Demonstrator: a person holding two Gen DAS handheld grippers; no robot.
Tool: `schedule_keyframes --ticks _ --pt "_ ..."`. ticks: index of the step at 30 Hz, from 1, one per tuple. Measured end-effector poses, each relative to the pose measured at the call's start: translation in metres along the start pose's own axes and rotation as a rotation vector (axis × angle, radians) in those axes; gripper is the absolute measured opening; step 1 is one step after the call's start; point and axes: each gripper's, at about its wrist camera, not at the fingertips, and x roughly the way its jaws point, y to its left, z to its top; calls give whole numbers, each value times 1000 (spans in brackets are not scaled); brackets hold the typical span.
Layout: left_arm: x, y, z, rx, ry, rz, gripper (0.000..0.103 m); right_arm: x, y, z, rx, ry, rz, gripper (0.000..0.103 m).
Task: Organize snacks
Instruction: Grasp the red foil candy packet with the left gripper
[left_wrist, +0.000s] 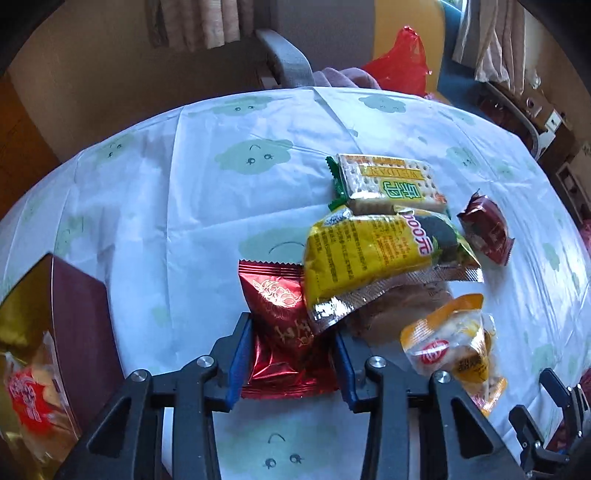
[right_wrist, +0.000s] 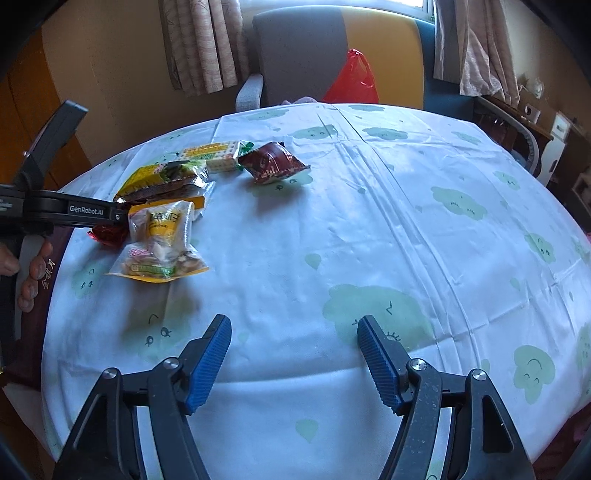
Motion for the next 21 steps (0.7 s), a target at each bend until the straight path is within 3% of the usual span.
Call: schedule_keyframes --ticks 12,15,21 --pt "-47 -39 -108 81 -61 -1 39 2 -10 4 14 5 56 72" --pt "-55 -46 -132 117 -124 12 39 2 -13 7 20 19 84 73" --pt "-59 -43 -145 119 -182 -2 40 3 -9 24 71 48 207 72"
